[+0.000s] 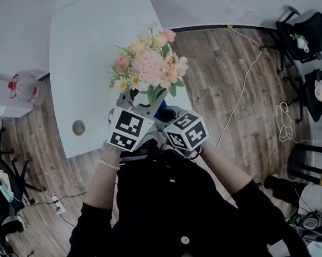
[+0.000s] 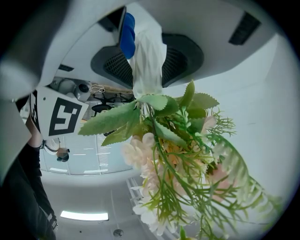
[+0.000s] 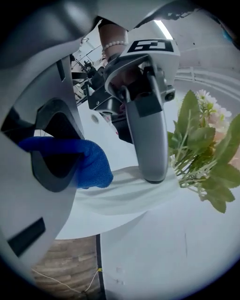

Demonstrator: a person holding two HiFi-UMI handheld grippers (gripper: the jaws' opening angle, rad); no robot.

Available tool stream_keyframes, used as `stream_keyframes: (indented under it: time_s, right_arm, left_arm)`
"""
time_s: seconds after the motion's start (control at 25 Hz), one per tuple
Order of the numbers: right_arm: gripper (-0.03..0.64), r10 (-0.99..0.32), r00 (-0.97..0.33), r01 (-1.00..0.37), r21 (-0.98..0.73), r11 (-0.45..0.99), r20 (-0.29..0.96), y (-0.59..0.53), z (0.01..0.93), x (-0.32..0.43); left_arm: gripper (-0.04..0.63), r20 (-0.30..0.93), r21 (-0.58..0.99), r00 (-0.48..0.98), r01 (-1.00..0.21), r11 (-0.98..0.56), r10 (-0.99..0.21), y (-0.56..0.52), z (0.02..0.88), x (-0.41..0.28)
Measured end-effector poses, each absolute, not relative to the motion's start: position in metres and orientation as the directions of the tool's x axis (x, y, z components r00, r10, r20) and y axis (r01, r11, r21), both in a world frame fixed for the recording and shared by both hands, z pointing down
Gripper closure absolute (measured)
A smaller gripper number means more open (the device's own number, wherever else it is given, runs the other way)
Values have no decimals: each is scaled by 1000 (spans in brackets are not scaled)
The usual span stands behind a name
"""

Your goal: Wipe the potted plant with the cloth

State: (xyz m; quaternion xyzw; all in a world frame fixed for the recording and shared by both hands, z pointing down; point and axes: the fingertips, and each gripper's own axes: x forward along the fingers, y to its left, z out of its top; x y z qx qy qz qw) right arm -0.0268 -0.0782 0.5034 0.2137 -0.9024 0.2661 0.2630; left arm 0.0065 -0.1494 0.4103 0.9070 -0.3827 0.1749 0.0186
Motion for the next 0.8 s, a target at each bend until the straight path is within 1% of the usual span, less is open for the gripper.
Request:
stream_keyframes:
  time_s: [0.28, 0.56, 0.68, 0.8]
  right_arm:
    - [535, -171, -720, -497, -327, 804, 672, -73, 543, -33]
    - [535, -79, -687, -414, -300, 859, 722, -66, 571, -54]
    - [535, -100, -667, -439, -281, 853, 738, -74, 578, -54]
    - [535, -150, -664, -488, -273, 829, 733, -86, 574, -52]
  left_arm:
    - [388, 330, -99, 649, -698, -709, -685, -150, 411, 7]
    - [388, 325, -95, 654, -696, -711, -683, -150, 410, 7]
    - [389, 324, -94, 655, -696, -712, -683, -150, 410, 7]
    - [390, 322, -91, 657, -695, -713, -682, -150, 410, 7]
